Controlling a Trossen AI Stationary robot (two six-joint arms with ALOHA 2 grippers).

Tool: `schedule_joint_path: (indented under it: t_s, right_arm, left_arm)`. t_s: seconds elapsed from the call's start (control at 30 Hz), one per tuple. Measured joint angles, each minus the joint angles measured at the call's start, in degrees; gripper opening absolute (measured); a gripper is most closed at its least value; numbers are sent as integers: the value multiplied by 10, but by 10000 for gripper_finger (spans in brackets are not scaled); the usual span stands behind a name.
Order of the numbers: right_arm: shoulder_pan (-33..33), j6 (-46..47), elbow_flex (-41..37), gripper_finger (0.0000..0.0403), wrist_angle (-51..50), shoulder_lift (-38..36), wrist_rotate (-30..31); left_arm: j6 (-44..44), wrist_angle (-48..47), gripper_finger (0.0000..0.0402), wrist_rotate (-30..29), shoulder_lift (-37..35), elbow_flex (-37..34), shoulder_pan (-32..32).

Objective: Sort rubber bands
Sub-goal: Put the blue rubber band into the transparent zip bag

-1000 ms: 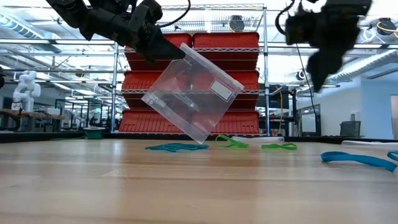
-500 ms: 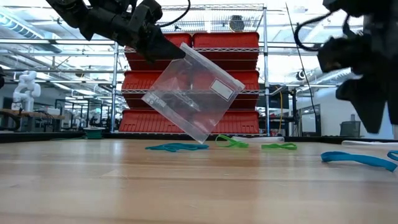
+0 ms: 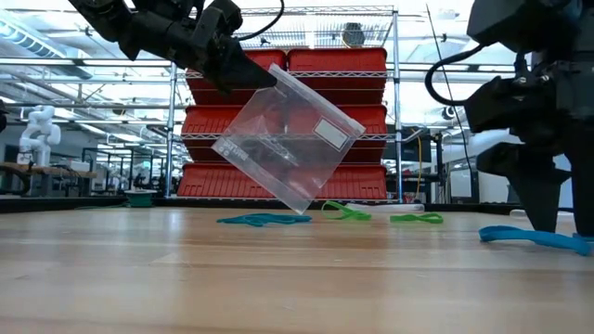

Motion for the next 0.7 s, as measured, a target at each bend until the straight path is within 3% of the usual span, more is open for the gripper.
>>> schedule_joint_path:
  t_s: [0.27, 0.47, 0.7]
  right_arm:
    - [1, -15, -3, 13, 0, -21, -25]
    - [-6, -12, 1, 4, -10, -36, -6]
    - [-8, -37, 67, 1, -83, -56, 31]
  left_arm:
    - [0, 0, 0, 0, 0, 0, 0]
    - [0, 0, 0, 0, 0, 0, 0]
    - [0, 1, 0, 0, 0, 0, 0]
